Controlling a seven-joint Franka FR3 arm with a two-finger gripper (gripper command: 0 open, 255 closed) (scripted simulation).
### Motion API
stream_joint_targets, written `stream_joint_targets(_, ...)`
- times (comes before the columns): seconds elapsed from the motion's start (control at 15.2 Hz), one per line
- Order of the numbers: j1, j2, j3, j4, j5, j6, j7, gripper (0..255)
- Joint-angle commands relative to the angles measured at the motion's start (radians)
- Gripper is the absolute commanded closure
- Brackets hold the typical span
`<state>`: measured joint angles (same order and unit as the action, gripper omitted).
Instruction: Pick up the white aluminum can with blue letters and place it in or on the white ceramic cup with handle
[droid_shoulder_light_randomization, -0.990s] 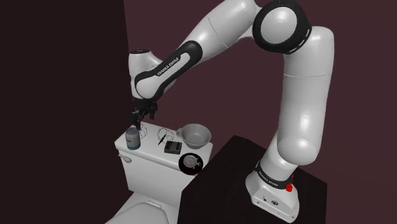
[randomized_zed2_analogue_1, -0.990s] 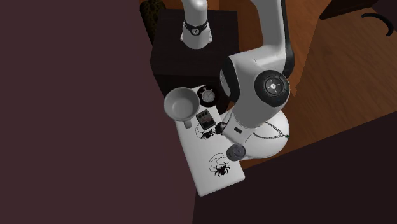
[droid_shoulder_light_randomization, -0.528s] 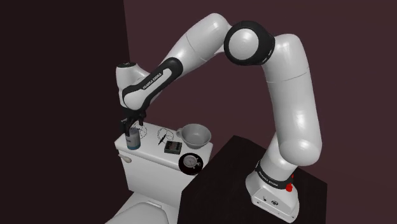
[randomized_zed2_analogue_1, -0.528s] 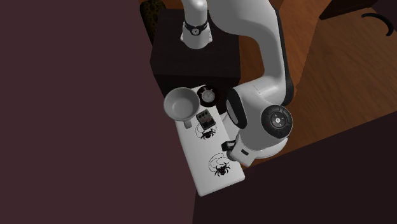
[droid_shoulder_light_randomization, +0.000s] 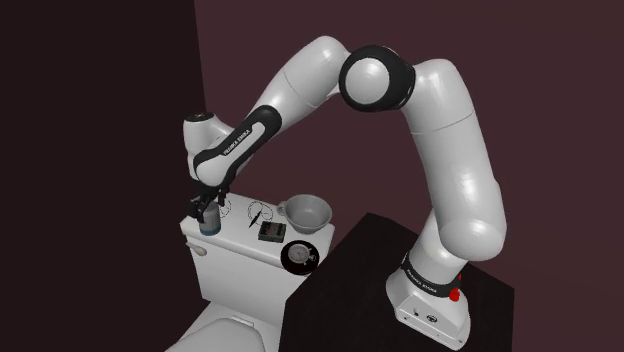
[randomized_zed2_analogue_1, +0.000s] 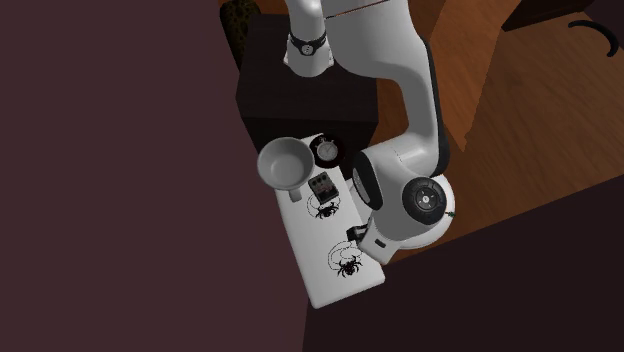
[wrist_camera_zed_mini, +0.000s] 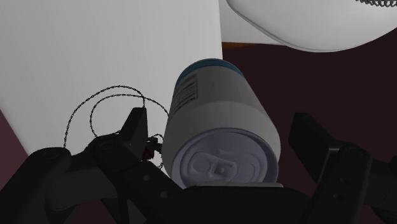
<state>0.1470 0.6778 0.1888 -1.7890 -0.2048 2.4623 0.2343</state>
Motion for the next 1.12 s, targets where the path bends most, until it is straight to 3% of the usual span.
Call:
stream_joint_targets(0.0, 0.001, 0.003, -0.001, 0.0, -0.001, 0.004, 0.001, 0)
stream_joint_targets(0.33, 0.001, 0.003, -0.001, 0.0, -0.001, 0.004, 0.001, 0)
stream_joint_targets(0.4, 0.001, 0.003, -0.001, 0.0, -0.001, 0.004, 0.001, 255)
stream_joint_targets(1.06, -0.001, -0.007, 0.002, -0.003, 0.001, -0.004, 0.0, 255)
